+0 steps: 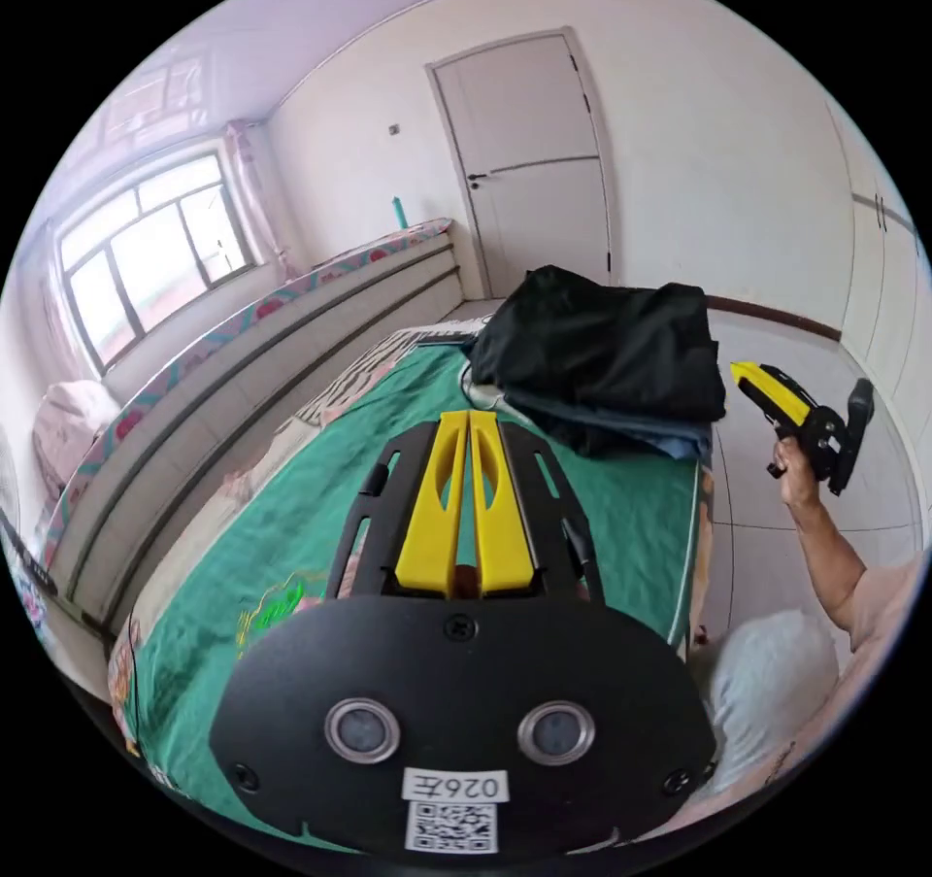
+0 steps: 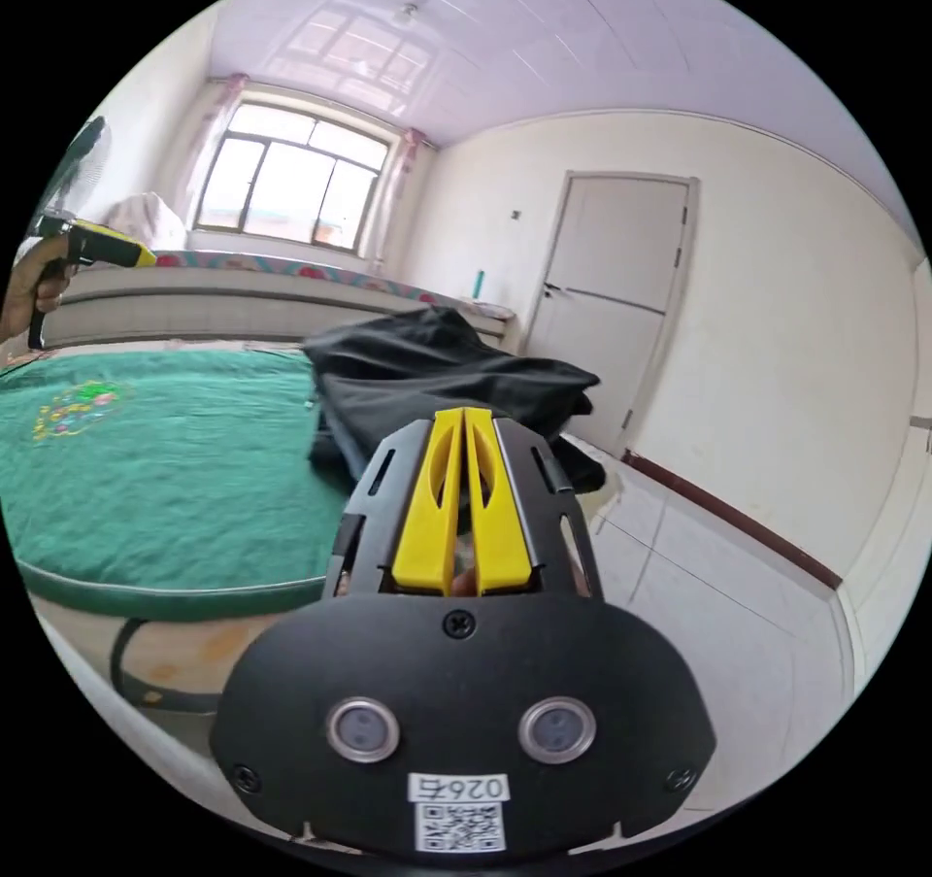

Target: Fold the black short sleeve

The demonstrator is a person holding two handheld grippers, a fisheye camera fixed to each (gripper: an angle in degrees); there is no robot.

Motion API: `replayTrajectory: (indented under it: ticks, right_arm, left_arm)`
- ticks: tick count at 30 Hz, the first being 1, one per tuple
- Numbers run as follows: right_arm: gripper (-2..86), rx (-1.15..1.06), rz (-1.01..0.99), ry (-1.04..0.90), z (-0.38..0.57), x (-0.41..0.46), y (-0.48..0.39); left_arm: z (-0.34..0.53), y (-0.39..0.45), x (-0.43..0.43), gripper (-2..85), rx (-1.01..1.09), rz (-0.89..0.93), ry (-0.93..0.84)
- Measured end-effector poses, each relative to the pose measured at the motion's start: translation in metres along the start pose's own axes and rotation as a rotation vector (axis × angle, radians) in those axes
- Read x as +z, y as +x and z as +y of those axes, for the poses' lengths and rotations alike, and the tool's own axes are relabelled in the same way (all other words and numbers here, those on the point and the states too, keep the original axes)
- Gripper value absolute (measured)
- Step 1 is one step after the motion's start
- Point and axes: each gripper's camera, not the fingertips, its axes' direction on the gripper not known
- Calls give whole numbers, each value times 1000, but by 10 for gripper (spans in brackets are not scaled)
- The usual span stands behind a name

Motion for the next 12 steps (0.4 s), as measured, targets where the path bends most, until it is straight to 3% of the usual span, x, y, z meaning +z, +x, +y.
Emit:
replayTrajectory:
  ticks: [6, 12]
  right_arm:
    - [-9, -58, -290, 88, 133, -69, -65]
    - [-9, -254, -657, 172, 240, -148, -150]
  left_arm:
    - [243, -51, -245, -8, -307, -403, 35]
    - [502, -19, -468, -8, -743, -860, 124]
